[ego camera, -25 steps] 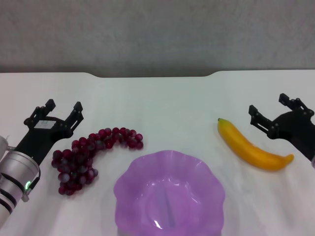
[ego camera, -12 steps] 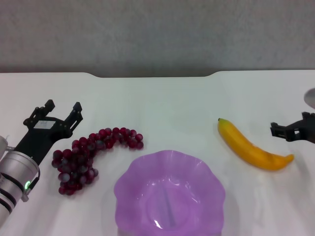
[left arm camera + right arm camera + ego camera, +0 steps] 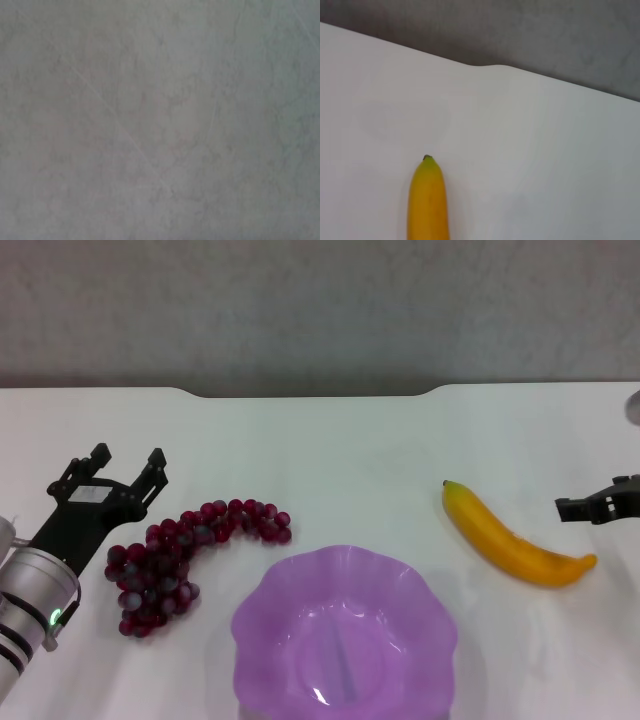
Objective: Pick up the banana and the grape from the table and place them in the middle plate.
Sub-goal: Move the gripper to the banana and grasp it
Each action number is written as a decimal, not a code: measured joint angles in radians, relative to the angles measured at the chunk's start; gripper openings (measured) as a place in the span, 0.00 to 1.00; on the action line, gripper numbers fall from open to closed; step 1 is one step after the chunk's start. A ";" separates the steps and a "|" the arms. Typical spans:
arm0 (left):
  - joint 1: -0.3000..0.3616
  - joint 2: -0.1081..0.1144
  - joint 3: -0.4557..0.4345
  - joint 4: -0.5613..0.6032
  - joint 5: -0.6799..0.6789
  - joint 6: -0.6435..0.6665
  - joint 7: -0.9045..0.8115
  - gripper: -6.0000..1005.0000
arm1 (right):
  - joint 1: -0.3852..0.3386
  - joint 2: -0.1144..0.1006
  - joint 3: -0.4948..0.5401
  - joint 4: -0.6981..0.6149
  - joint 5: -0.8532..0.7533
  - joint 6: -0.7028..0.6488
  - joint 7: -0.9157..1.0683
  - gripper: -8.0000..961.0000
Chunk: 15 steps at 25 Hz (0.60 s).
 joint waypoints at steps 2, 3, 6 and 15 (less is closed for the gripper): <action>0.000 0.000 0.001 0.000 0.000 0.000 0.000 0.77 | 0.006 0.000 0.041 -0.015 0.047 0.008 -0.065 0.87; 0.000 -0.001 0.002 0.000 0.000 0.000 0.000 0.77 | 0.014 0.000 0.060 -0.029 0.081 0.010 -0.099 0.87; 0.000 -0.001 0.000 0.000 0.000 0.000 0.000 0.77 | 0.060 -0.002 0.108 -0.089 0.185 0.039 -0.204 0.87; -0.004 0.000 0.006 0.001 0.003 -0.006 0.001 0.77 | 0.235 -0.003 0.253 -0.351 0.246 0.171 -0.406 0.86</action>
